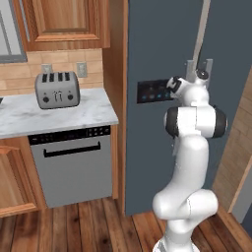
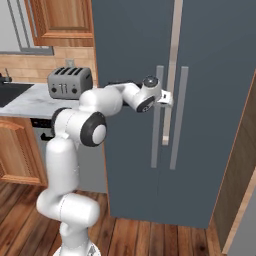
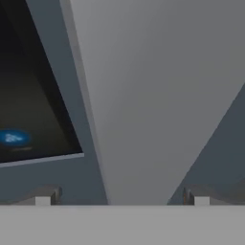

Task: Take the bottled waters from the counter and place them in the freezer to freeze. Close the freezer door after placing the bottles.

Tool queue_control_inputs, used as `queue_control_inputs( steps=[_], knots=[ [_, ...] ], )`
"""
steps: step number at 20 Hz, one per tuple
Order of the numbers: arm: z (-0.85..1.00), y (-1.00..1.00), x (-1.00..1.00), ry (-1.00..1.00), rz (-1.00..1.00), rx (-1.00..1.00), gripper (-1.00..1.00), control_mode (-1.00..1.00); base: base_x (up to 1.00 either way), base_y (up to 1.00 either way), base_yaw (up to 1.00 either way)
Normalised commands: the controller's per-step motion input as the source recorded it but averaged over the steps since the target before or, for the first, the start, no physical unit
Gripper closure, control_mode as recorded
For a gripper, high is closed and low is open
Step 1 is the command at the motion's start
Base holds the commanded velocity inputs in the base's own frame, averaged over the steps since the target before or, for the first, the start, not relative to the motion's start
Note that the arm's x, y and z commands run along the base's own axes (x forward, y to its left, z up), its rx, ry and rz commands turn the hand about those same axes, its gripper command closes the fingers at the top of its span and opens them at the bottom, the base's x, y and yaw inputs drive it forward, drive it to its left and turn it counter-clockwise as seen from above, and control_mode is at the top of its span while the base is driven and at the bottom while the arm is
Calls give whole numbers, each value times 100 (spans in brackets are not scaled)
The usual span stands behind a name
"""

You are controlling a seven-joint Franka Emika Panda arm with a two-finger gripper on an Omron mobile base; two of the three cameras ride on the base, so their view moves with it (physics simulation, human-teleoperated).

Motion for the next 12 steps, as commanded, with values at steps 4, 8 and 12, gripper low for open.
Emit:
queue_control_inputs(
  steps=[4, 8, 12],
  knots=[
    [0, -11, 53, 0, 10, 0, -100, -100, 0, 0, 0],
    [0, -1, 51, 0, 5, 0, -100, -100, 0, 0, 0],
    [0, 0, 37, 0, 0, 0, -100, -100, 0, 0, 0]
  ],
)
